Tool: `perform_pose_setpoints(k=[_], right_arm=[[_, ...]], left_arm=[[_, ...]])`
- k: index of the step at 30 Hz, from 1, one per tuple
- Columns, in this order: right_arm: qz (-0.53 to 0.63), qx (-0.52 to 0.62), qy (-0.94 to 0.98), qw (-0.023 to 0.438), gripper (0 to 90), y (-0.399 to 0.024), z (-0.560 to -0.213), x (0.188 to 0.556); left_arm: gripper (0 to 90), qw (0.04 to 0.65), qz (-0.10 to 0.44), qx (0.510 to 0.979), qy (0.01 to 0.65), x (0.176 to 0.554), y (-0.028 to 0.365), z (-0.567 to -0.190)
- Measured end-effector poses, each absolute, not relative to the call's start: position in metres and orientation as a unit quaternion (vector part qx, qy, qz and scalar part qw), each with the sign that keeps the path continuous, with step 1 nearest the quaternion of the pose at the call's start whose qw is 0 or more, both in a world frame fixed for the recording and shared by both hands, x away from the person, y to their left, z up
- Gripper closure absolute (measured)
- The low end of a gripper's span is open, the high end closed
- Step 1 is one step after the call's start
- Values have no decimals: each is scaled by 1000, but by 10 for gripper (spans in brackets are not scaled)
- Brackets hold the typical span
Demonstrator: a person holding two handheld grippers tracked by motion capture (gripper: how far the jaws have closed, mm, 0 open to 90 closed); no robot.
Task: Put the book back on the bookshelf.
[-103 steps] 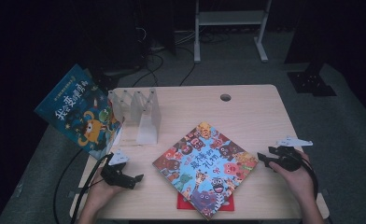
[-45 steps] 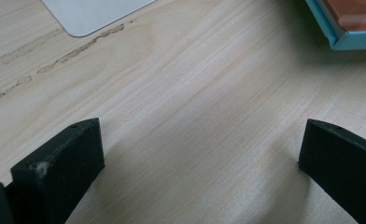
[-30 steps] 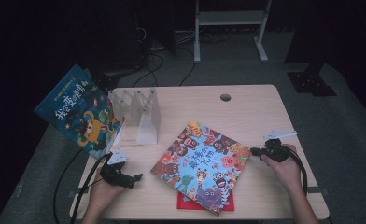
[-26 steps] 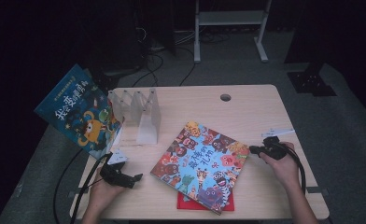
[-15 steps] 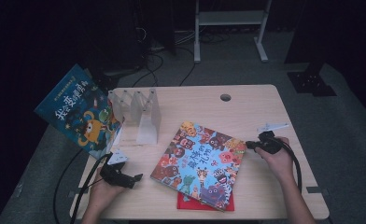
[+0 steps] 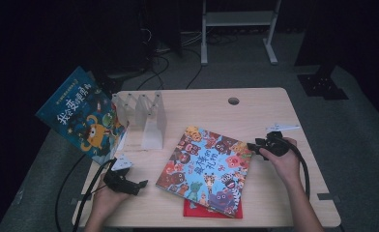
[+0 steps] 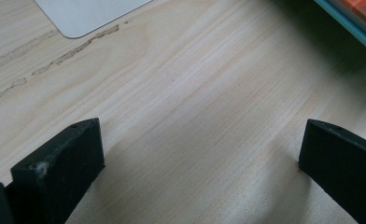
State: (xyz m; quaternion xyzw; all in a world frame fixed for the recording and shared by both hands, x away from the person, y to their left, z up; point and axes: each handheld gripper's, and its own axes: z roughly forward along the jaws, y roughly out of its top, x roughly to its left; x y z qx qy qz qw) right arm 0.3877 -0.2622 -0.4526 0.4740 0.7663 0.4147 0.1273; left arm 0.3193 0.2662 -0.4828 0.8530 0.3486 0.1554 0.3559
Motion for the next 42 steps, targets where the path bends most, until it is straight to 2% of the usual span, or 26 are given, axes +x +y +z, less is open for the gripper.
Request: perform_pose_setpoints(k=[3, 11, 13, 22, 32, 42], right_arm=[[422, 477, 762, 119, 374, -260, -457, 389], [429, 460, 773, 88, 262, -253, -469, 394], [430, 443, 783, 79, 211, -251, -470, 394], [434, 415, 797, 69, 209, -256, -471, 391], [438, 416, 793, 73, 208, -256, -472, 389], [437, 416, 794, 75, 208, -256, -472, 389]], left_arm=[[0, 356, 155, 853, 349, 319, 266, -483], [0, 356, 156, 853, 349, 319, 266, -483], [0, 356, 155, 853, 349, 319, 266, -483], [0, 354, 154, 854, 348, 319, 267, -482], [0, 376, 113, 851, 350, 322, 266, -460], [0, 389, 102, 857, 323, 330, 234, -431]])
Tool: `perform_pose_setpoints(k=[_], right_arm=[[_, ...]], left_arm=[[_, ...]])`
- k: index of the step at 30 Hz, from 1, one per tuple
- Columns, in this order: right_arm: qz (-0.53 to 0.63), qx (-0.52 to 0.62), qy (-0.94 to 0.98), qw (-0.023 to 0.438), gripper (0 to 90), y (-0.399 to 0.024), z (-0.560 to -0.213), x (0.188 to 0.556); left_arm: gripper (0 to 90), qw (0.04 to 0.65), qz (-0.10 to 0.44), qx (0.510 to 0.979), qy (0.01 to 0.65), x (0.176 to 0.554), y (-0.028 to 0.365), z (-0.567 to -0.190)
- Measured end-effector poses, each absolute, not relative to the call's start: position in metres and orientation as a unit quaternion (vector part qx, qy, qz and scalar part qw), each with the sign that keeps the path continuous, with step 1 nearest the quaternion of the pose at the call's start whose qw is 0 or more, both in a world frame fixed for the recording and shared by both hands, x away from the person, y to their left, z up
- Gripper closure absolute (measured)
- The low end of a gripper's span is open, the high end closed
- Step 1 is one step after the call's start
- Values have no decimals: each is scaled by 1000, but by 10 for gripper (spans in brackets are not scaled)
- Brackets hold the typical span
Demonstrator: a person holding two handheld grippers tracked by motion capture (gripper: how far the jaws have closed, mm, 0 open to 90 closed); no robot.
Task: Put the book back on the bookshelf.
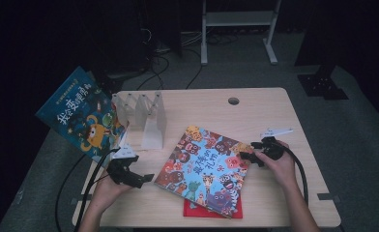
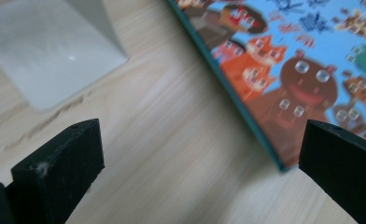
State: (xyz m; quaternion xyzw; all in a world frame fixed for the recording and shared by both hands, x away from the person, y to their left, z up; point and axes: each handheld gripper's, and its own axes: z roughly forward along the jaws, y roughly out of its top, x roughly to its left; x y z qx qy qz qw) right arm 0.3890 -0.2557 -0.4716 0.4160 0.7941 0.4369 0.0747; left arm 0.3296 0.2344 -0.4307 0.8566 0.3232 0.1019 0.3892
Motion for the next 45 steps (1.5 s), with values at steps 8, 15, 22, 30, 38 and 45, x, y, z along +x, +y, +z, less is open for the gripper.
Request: perform_pose_setpoints(k=[8, 15, 22, 30, 38, 45], right_arm=[[437, 416, 794, 75, 208, -255, -472, 389], [437, 415, 794, 75, 208, -256, -472, 389], [437, 416, 794, 74, 208, -255, -472, 388], [434, 413, 797, 74, 207, -254, -471, 386], [437, 409, 798, 69, 207, -250, -471, 383], [435, 403, 803, 67, 208, -246, -470, 377]], left_arm=[[0, 379, 86, 868, 309, 346, 200, -431], [0, 371, 57, 875, 305, 355, 182, -445], [0, 370, 38, 878, 303, 354, 173, -452], [0, 371, 14, 879, 298, 351, 173, -454], [0, 369, 0, 883, 291, 342, 170, -454], [0, 352, 4, 892, 284, 334, 171, -451]])
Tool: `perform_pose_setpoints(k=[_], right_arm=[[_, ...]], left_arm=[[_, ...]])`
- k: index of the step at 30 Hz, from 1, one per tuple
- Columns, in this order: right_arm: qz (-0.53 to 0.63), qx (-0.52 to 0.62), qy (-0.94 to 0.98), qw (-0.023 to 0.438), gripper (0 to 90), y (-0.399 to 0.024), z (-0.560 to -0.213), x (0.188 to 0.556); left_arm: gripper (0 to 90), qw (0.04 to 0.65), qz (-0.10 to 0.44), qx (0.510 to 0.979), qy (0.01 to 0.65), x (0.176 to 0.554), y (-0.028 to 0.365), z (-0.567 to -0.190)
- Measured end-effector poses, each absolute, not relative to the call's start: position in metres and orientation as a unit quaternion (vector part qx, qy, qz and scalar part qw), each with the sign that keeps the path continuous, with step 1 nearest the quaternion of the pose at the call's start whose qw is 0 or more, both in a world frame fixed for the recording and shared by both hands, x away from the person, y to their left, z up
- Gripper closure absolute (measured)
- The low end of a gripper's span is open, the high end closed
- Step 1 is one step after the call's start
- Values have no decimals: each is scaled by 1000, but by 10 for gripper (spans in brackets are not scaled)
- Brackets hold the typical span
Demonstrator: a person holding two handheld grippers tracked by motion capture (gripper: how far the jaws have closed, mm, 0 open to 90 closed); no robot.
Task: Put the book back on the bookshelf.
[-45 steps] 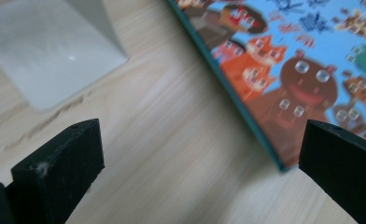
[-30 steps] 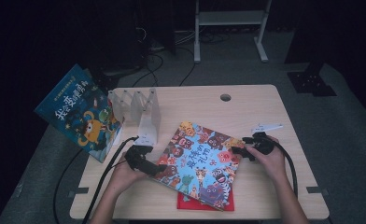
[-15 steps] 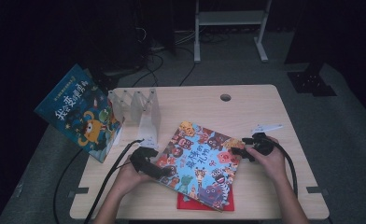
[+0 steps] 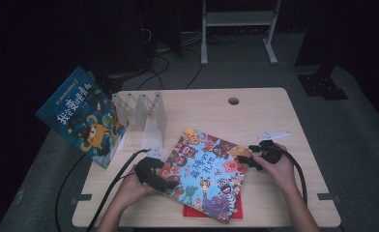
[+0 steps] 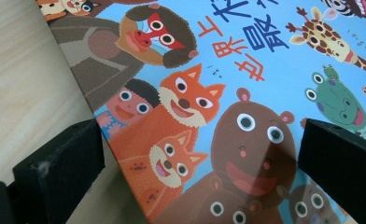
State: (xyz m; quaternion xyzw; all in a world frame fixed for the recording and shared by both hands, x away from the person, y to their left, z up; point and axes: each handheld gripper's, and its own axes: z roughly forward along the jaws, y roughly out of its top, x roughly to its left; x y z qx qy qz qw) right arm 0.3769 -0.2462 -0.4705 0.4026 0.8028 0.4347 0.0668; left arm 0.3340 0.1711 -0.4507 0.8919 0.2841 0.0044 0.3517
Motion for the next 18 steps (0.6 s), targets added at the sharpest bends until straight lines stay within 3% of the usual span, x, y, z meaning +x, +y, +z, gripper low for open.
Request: perform_pose_setpoints(k=[18], right_arm=[[434, 388, 811, 60, 224, -237, -468, 363]], left_arm=[[0, 337, -5, 895, 293, 313, 178, -448]])
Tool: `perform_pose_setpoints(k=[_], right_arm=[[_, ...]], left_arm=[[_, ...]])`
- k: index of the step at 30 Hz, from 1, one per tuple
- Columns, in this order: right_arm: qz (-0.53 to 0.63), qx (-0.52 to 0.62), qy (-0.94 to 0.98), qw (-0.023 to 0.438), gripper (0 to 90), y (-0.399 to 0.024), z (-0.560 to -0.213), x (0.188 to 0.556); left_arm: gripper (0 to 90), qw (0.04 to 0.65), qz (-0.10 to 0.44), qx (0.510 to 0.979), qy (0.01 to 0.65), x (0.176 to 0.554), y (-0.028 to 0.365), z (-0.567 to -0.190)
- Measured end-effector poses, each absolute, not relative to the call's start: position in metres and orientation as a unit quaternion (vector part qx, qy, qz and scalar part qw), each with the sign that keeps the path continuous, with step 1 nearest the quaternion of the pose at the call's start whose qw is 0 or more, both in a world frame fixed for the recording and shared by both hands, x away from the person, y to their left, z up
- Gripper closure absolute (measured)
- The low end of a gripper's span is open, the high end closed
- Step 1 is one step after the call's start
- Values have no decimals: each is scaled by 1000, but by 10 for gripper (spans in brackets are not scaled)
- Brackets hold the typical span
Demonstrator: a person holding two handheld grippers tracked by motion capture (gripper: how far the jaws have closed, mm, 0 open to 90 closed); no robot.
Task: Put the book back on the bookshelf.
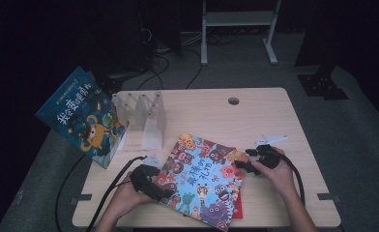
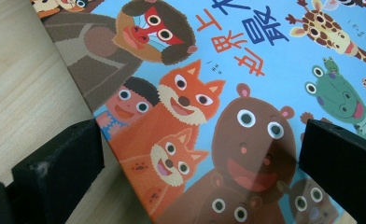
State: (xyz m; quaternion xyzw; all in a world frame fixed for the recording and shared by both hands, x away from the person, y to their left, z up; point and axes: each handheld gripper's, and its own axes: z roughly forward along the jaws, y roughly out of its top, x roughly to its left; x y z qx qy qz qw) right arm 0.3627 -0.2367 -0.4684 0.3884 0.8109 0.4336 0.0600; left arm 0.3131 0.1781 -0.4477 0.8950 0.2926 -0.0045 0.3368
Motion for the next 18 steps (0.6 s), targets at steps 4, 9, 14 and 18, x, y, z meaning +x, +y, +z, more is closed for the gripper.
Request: perform_pose_setpoints(k=[4, 9, 14, 18], right_arm=[[430, 391, 809, 89, 321, -245, -463, 359], [419, 384, 814, 114, 363, -252, -453, 347], [421, 363, 823, 115, 559, -259, -450, 325], [422, 341, 834, 100, 743, -259, -452, 307]], left_arm=[[0, 336, 3, 893, 298, 317, 179, -447], [0, 335, 8, 892, 303, 326, 181, -443], [0, 336, 9, 890, 309, 335, 183, -440], [0, 334, 9, 890, 311, 341, 183, -440]])
